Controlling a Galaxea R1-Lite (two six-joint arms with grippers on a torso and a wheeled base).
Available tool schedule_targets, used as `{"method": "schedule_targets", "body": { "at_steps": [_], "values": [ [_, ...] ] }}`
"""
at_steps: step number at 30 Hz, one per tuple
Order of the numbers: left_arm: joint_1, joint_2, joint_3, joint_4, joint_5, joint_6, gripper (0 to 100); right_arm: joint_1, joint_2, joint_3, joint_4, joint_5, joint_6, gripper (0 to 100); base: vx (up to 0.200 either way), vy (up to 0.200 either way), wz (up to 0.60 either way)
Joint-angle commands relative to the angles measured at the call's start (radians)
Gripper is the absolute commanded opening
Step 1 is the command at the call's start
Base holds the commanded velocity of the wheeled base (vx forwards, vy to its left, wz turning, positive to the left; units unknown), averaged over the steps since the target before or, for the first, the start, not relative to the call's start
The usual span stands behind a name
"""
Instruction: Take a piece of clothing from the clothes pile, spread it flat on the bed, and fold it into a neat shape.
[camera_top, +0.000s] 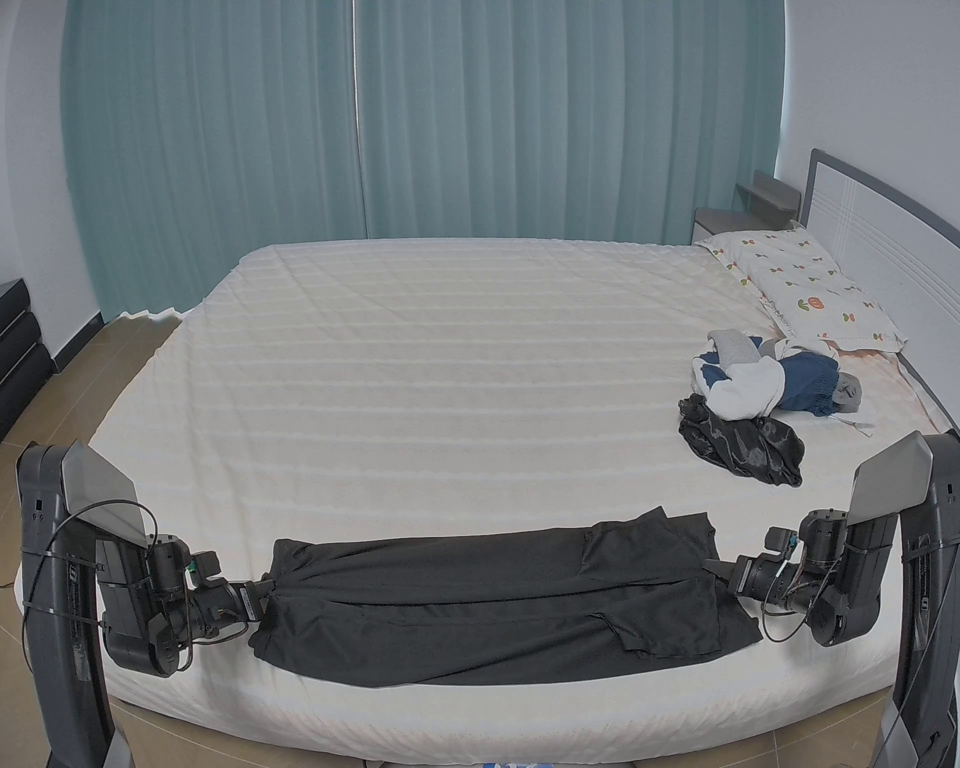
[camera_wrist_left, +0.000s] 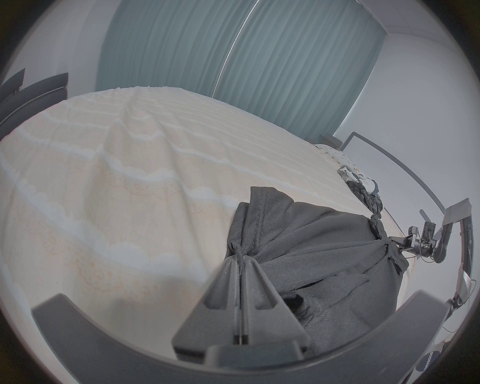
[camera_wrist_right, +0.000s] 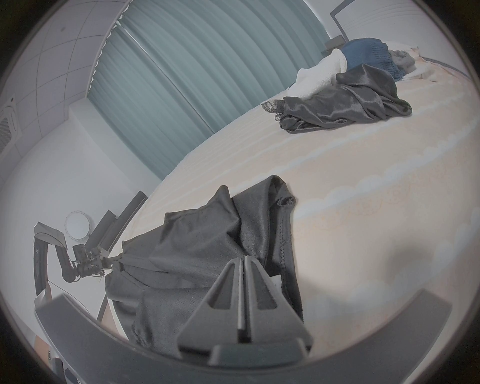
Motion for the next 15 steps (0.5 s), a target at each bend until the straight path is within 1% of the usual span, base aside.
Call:
{"method": "schedule_targets", "body": {
  "at_steps": [1, 2, 5, 6, 15],
  "values": [
    [0.000, 0.012, 0.003, -0.016, 0.001, 0.000, 0, 0.002, 0.015, 0.002, -0.001, 0.001, -0.001, 0, 0.000, 0.000, 0.00],
    [0.000, 0.012, 0.003, -0.016, 0.001, 0.000, 100, 0.002, 0.015, 0.002, -0.001, 0.001, -0.001, 0, 0.000, 0.000, 0.00],
    [-0.003, 0.014, 0.003, -0.016, 0.001, 0.000, 100, 0.002, 0.018, -0.003, -0.001, 0.001, -0.001, 0, 0.000, 0.000, 0.00],
    [-0.003, 0.014, 0.003, -0.016, 0.001, 0.001, 100, 0.002, 0.021, -0.003, -0.002, 0.001, -0.001, 100, 0.000, 0.000, 0.00],
    [0.012, -0.029, 0.033, -0.017, -0.006, -0.008, 100, -0.012, 0.003, -0.009, -0.027, 0.001, 0.005, 100, 0.000, 0.000, 0.00]
  ]
}}
